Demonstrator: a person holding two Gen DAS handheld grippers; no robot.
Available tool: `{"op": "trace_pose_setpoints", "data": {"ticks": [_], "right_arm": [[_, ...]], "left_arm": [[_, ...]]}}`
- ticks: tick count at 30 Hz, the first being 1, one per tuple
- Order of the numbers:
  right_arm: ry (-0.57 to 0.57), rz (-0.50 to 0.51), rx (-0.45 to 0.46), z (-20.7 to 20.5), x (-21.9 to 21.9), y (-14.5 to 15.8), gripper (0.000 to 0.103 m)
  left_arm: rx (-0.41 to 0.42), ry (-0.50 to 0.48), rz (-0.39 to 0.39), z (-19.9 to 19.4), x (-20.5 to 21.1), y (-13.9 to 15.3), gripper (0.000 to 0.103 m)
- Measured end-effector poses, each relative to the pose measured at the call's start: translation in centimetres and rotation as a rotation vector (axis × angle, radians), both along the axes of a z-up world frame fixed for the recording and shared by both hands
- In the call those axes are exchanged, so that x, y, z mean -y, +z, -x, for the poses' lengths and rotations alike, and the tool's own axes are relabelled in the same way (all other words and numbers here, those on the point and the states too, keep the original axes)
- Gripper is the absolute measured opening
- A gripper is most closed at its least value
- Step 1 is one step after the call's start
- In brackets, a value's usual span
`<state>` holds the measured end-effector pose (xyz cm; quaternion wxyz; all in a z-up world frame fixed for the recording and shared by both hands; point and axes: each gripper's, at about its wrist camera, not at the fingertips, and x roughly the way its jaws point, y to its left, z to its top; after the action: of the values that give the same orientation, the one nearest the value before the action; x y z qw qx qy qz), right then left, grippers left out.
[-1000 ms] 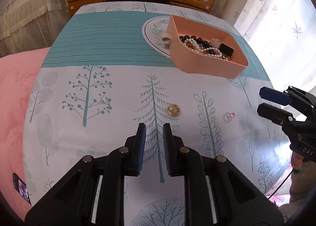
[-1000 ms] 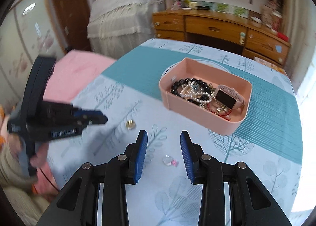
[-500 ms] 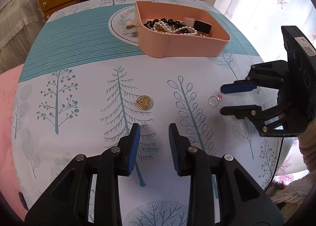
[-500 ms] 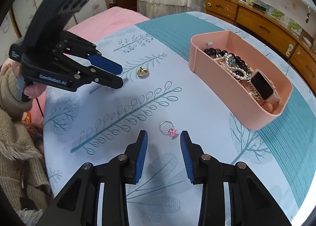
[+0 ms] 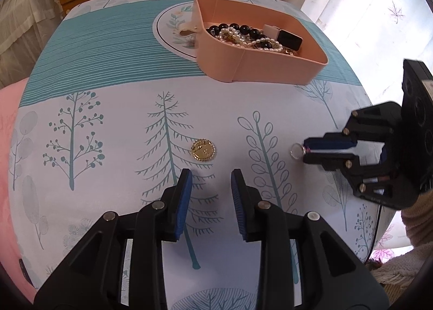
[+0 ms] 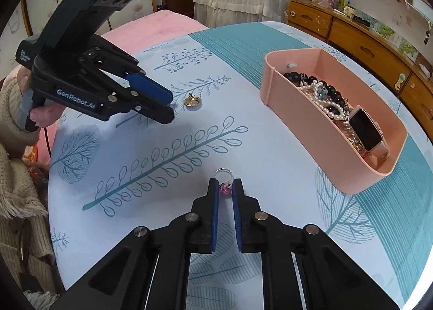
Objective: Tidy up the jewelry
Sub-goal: 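Grasp the pink-stone ring with the right tool while the left tool grasps the gold round brooch, then carry the ring and gold brooch over the pink box and open both tools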
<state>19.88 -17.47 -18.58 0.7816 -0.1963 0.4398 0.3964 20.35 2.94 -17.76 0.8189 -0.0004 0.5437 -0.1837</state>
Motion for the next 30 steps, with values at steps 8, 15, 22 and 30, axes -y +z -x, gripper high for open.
{"op": "trace_pose_setpoints", "data": {"ticks": [8, 15, 22, 30], "right_arm": [[-0.065, -0.061, -0.008, 1.5, 0.4, 0.0, 0.010], [-0.115, -0.117, -0.013, 2.7, 1.2, 0.4, 0.010], [-0.138, -0.172, -0.014, 2.9, 1.7, 0.9, 0.010], [-0.164, -0.222, -0.019, 2.9, 2.3, 1.2, 0.010]], "left_arm": [[-0.009, 0.051, 0.006, -1.0, 0.4, 0.0, 0.027], [0.040, 0.086, -0.110, -1.4, 3.0, 0.0, 0.026], [0.044, 0.099, -0.158, -2.1, 4.1, -0.1, 0.026], [0.039, 0.115, -0.132, -2.2, 3.5, 0.0, 0.016]]}}
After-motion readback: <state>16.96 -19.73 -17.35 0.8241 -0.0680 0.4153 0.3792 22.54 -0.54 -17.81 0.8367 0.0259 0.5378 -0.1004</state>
